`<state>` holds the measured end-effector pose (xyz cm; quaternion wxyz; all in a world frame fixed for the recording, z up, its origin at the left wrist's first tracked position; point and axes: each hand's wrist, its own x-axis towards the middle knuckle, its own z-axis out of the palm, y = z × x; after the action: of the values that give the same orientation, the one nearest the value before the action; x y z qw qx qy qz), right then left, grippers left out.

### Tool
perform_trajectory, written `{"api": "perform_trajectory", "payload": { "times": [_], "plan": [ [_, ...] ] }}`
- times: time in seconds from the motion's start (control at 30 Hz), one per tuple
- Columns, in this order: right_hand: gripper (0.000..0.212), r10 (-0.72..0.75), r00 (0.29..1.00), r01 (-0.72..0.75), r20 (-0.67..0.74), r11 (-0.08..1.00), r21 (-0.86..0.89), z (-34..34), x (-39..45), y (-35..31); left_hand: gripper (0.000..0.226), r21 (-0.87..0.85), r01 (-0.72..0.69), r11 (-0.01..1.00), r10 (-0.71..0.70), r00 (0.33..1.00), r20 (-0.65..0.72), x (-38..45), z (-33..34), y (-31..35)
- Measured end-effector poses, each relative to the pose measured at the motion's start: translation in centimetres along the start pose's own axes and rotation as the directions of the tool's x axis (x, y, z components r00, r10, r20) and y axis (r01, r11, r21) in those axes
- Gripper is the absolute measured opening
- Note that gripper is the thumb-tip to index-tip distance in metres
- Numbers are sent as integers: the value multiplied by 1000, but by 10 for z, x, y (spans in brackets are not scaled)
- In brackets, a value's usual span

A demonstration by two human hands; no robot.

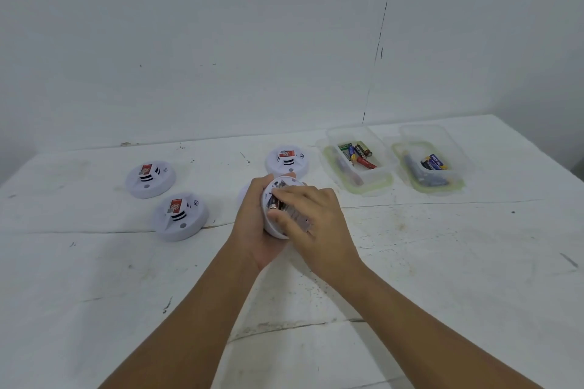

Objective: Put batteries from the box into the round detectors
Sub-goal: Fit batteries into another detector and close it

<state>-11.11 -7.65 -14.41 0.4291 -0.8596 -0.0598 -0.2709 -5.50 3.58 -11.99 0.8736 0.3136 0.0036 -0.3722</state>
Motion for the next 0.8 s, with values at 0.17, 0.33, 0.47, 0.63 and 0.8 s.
{"api": "perform_trajectory", "payload": {
  "times": [0.17, 0.33, 0.47, 0.63, 0.8],
  "plan": [
    [39, 108, 993, -105, -56, 992, 64, 5, 3, 1, 39, -3, 15, 1000, -15, 999, -35, 2, -4, -3],
    [37, 157, 987, -152, -36, 983, 107, 5, 3, 1, 36, -9, 33, 999, -33, 999, -30, 4, -5, -5],
    [28, 170, 985, -159, -42, 967, 199, 0, 3, -4, 32, 25, 32, 999, -31, 999, -22, 5, 1, -5],
    [22, 190, 980, -168, -59, 951, 260, -7, 1, -5, 26, 0, 32, 999, -32, 999, -44, 3, 3, -8],
    [32, 175, 985, -169, -12, 964, 205, -10, -4, -4, 34, -38, 48, 998, -50, 997, -55, -5, -1, -13]
  ]
}}
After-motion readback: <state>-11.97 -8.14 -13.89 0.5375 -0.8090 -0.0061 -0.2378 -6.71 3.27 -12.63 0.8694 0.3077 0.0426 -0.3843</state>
